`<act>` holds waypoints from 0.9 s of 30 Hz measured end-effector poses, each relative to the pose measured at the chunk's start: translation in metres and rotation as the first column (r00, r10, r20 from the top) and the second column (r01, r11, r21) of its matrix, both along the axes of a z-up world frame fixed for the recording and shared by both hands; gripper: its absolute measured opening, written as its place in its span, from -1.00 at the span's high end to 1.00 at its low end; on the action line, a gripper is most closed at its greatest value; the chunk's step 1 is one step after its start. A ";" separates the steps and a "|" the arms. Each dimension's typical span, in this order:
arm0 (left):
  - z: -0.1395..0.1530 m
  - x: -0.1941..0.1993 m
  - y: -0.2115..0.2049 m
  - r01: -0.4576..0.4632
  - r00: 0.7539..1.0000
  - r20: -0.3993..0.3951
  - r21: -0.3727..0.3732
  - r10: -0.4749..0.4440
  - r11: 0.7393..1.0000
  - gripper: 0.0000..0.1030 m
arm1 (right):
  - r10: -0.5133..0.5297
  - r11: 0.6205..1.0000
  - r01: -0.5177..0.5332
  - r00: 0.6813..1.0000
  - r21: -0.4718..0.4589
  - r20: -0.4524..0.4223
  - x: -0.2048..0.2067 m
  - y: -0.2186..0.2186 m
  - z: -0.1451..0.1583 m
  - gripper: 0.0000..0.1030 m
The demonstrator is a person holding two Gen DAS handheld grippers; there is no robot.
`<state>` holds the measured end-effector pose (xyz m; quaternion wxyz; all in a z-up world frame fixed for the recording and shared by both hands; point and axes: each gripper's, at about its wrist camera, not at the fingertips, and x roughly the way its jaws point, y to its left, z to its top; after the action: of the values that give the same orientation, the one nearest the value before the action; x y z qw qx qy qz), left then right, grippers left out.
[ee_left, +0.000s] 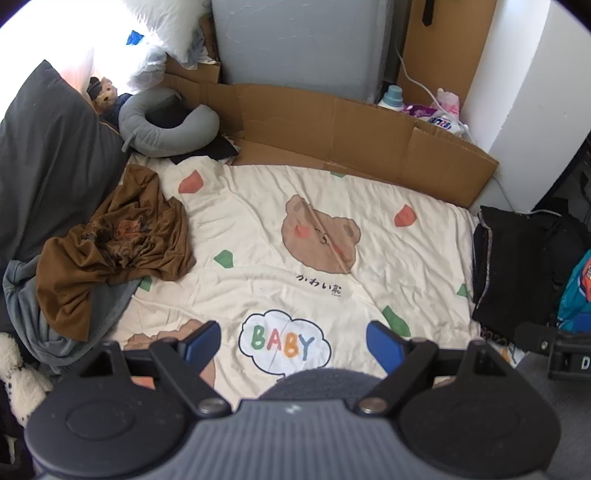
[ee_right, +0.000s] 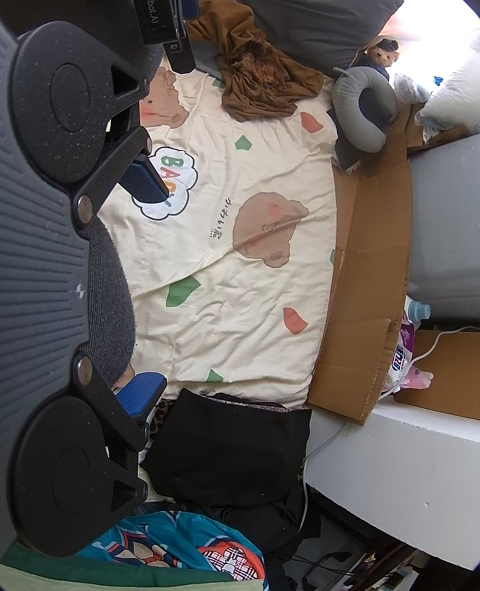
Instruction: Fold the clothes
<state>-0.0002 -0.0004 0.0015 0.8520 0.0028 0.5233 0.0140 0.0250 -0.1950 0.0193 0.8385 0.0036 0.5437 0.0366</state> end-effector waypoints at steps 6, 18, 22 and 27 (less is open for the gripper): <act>0.000 0.000 0.000 0.002 1.000 -0.001 0.000 -0.002 1.000 -0.70 | 0.000 1.000 0.000 1.000 0.000 -0.002 0.001 0.000 0.001 -0.96; 0.001 -0.002 0.002 -0.004 1.000 0.010 -0.025 0.004 1.000 -0.72 | 0.003 1.000 -0.003 1.000 0.008 0.010 0.000 -0.001 0.003 -0.96; 0.002 -0.002 0.001 -0.004 1.000 0.013 -0.013 0.004 1.000 -0.72 | 0.001 1.000 -0.002 1.000 0.009 0.014 -0.001 -0.001 0.003 -0.96; 0.004 -0.004 -0.004 0.010 1.000 0.023 0.012 -0.010 1.000 -0.73 | -0.002 1.000 0.001 0.999 0.023 0.039 -0.003 -0.002 0.006 -0.96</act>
<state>-0.0043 -0.0041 0.0051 0.8579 0.0101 0.5135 0.0130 0.0217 -0.1974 0.0249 0.8488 0.0130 0.5269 0.0424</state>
